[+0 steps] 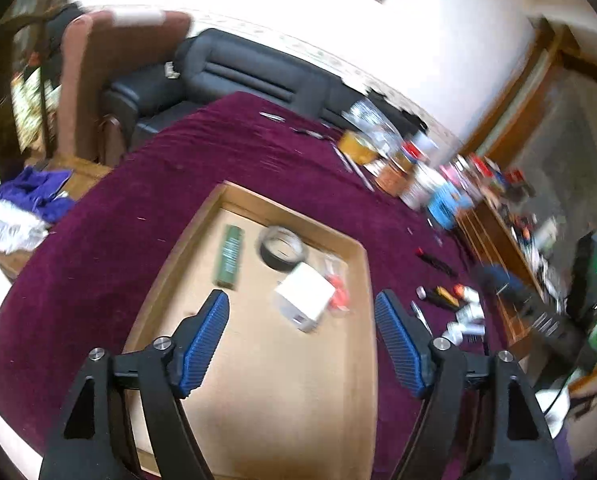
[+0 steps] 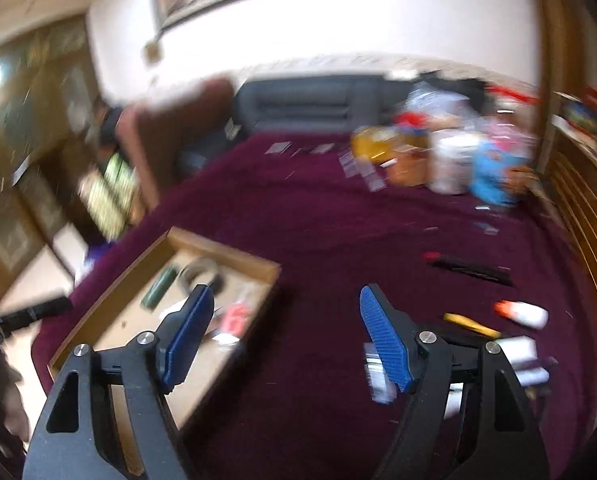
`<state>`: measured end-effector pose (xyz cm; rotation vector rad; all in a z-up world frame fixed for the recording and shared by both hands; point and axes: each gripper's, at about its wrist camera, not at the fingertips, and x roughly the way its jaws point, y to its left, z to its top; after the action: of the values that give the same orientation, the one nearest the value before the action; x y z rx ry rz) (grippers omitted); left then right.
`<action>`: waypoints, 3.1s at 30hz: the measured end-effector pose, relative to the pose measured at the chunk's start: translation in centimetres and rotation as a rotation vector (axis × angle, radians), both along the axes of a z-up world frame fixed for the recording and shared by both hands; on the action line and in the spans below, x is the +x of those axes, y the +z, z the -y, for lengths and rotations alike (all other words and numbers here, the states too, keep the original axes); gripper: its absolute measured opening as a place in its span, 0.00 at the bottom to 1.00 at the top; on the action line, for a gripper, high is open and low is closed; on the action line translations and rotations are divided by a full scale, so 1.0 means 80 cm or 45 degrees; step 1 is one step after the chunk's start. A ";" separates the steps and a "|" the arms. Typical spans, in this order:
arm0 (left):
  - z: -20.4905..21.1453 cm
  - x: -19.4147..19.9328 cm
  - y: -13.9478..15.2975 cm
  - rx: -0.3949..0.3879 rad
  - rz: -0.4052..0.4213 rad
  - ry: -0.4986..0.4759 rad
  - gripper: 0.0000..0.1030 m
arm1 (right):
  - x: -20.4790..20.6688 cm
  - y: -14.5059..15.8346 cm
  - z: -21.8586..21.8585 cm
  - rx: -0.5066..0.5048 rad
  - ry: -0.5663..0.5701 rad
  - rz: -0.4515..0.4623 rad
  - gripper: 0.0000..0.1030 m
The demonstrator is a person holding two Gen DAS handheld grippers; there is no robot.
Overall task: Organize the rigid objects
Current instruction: 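Move the left tool toward the clear pen on the table, then close the left tool on the clear pen, then carry the pen toward the box with left tool while right tool grasps white glue bottle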
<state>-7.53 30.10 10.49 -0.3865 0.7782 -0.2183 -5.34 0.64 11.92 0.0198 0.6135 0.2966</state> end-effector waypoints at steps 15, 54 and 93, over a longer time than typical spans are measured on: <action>0.233 -0.008 -0.032 0.159 -0.143 -0.455 0.69 | -0.011 -0.115 0.289 0.291 -0.708 -0.176 1.00; 0.307 0.052 -0.067 0.275 -0.085 -0.432 0.12 | 0.002 -0.157 0.318 0.447 -0.660 -0.270 1.00; 0.064 -0.040 -0.040 -0.072 0.013 -0.127 0.12 | 0.029 -0.150 0.130 0.188 -0.493 -0.525 0.41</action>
<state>-10.77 24.99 7.28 -0.4000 0.7836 -0.3363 -3.02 -9.75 -0.06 0.3453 0.9780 -0.0435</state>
